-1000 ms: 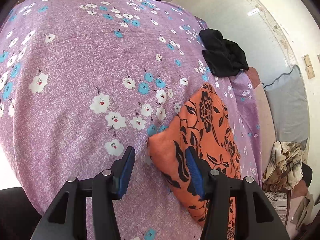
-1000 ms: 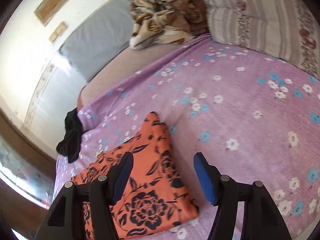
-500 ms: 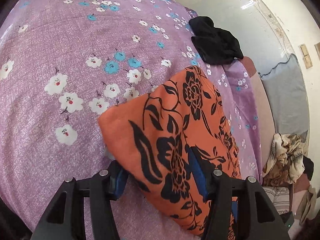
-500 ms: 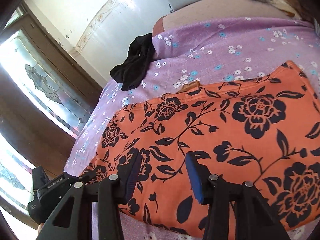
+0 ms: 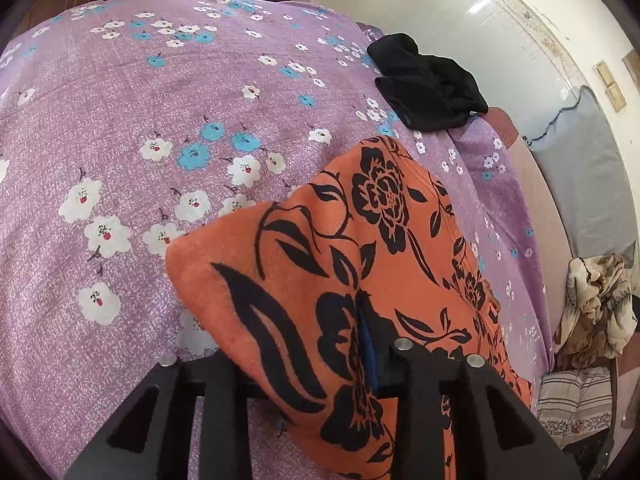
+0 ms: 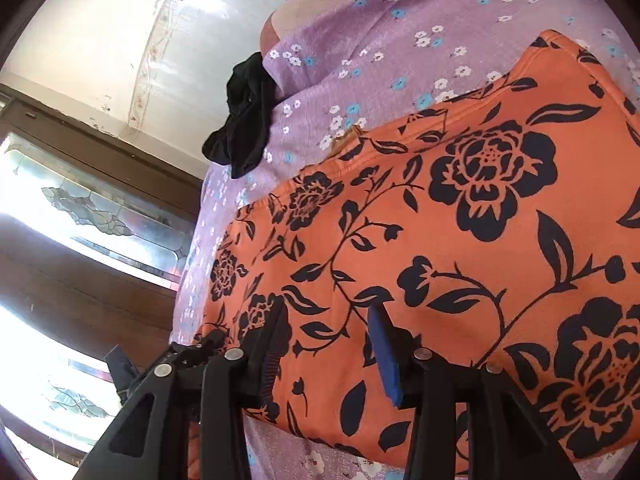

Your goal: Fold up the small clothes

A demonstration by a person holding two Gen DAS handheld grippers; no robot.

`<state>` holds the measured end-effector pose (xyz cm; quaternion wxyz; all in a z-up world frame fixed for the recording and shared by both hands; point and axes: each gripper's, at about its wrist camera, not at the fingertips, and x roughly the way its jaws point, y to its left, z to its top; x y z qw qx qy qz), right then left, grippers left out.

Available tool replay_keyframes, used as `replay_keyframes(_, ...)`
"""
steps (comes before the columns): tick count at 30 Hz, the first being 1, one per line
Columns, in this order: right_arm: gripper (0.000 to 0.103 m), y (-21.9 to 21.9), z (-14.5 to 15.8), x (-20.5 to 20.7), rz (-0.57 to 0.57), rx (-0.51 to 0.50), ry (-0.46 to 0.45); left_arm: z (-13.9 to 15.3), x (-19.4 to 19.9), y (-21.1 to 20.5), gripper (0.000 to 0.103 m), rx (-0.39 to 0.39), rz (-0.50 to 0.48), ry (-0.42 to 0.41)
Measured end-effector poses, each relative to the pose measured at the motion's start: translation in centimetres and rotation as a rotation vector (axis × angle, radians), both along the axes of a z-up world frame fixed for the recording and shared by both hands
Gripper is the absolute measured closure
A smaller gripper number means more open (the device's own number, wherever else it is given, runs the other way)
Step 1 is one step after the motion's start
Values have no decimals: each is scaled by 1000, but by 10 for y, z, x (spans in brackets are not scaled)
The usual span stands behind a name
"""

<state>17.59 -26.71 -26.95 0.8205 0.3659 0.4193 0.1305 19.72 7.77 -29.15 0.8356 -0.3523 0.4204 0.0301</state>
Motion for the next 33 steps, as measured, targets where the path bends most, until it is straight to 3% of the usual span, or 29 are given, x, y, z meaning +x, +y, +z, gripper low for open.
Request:
replay_keyframes(2,58,12,-3,1,24,-30,-9,2,0,-2,81,11,-18,-14)
replay_keyframes(4,58,26,-20,7,56,-76,66,6,0,-5,83,36,-38,-38)
replay_keyframes(6,70,30,-23,6,47,-148,60,14,0,-9,83,62,-59,-74)
replay_keyframes(13,69,-4,-18,-2,-10,6,120,38,0,-27,84,150,-151,-167)
replay_keyframes(16,68,-30,-1,-10,-73,0,78,60,-3,-46,84,229,-220,-242)
replay_keyframes(19,66,-62,10,-18,-131,79,35,79,-8,-72,84,271,-296,-324)
replay_keyframes(21,54,-79,9,-20,-146,161,32,89,-15,-95,84,326,-348,-387)
replay_keyframes(22,36,-86,6,-20,-151,205,34,94,-20,-110,84,366,-381,-422)
replay_keyframes(23,33,-90,2,-17,-150,248,37,97,-25,-126,84,409,-420,-457)
replay_keyframes(25,33,-94,-6,-10,-126,319,63,98,-37,-161,85,499,-519,-517)
replay_keyframes(28,33,-97,-8,5,-90,339,87,84,-58,-209,85,615,-706,-564)
replay_keyframes(33,25,-113,-14,43,-27,350,96,43,-87,-259,85,750,-959,-508)
